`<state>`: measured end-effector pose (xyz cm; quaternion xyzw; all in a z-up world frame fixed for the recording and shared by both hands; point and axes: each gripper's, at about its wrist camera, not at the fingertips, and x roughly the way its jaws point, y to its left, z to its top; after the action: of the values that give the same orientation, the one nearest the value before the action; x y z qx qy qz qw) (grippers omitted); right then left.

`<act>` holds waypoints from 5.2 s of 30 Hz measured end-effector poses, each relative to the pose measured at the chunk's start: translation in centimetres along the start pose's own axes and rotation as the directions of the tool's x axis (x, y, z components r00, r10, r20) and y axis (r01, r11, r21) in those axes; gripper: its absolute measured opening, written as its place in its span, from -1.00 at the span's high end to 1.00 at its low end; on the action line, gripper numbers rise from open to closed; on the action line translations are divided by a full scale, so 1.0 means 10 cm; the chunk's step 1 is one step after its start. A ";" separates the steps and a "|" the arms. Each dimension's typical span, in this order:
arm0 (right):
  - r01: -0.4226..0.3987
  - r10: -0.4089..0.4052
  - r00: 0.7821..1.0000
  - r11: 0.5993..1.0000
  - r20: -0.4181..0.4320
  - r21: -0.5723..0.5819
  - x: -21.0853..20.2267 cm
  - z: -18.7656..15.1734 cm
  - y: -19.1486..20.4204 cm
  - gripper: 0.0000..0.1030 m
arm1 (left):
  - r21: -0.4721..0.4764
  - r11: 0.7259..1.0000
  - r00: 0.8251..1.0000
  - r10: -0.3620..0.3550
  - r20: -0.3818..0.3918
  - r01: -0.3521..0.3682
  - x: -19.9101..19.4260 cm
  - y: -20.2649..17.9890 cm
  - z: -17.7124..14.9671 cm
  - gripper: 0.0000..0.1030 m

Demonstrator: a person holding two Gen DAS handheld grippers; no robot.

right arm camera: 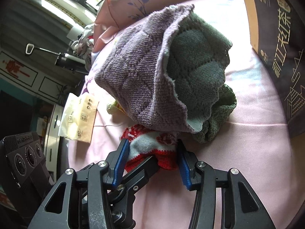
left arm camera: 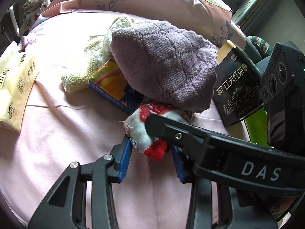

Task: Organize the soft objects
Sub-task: 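Grasp the red-and-white sock under the purple cloth with the right gripper, then carry the red-and-white sock with the right gripper over the green-rimmed box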

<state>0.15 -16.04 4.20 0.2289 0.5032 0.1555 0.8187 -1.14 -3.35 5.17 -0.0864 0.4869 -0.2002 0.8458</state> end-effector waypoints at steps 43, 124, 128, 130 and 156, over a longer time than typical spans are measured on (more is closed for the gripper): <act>0.059 0.038 0.924 0.969 0.380 -0.241 -1.26 -0.23 0.69 0.01 | 0.182 0.982 0.908 -0.116 0.404 0.044 -1.11 -0.60 -0.08 0.26; -0.076 -0.065 0.662 0.985 0.747 0.154 -2.89 -0.58 -1.41 0.01 | 0.647 0.754 0.910 -0.341 0.238 0.113 -0.41 -3.14 -0.01 0.24; -0.091 -0.092 0.670 0.974 0.737 0.205 -2.85 -0.56 -1.55 0.01 | 0.642 0.753 0.919 -0.343 0.196 0.144 -0.26 -3.19 0.01 0.24; -0.099 -0.106 0.676 0.968 0.729 0.232 -2.83 -0.56 -1.62 0.01 | 0.639 0.753 0.923 -0.341 0.177 0.156 -0.19 -3.21 0.01 0.24; -0.138 -0.177 0.719 0.911 0.672 0.388 -2.69 -0.53 -2.10 0.01 | 0.619 0.761 0.953 -0.297 0.066 0.194 0.32 -3.38 0.00 0.22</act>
<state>-16.08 -45.72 11.25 0.4318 0.1828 -0.0599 0.8812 -8.29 -35.32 14.20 0.1097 0.3122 -0.4471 0.8311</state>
